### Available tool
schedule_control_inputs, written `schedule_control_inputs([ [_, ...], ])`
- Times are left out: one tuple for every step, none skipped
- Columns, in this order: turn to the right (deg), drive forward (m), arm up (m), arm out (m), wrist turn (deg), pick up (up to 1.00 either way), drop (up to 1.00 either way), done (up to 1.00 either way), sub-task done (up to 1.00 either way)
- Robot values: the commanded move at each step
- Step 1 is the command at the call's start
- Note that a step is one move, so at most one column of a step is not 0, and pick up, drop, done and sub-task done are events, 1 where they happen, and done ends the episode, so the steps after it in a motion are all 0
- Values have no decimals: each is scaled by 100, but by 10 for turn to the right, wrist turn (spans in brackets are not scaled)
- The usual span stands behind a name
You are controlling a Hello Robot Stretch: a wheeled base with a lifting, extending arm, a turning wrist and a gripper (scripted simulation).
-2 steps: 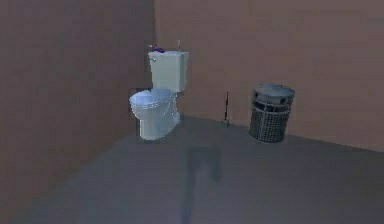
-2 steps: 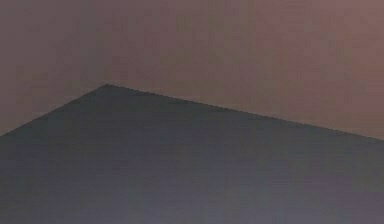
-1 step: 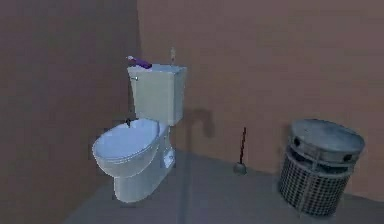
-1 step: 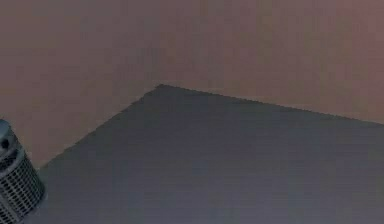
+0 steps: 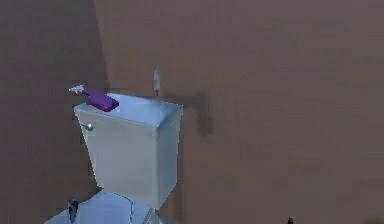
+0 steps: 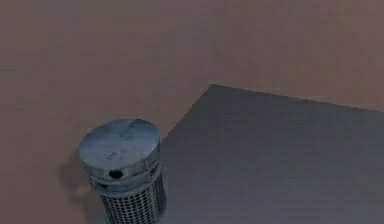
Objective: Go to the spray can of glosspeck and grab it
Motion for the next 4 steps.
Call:
schedule_control_inputs([
  [420, 0, 0, 0, 0, 0, 0, 0, 0],
  [0, 5, 0, 0, 0, 0, 0, 0, 0],
  [-450, 0, 0, 0, 0, 0, 0, 0, 0],
  [-450, 0, 0, 0, 0, 0, 0, 0, 0],
])
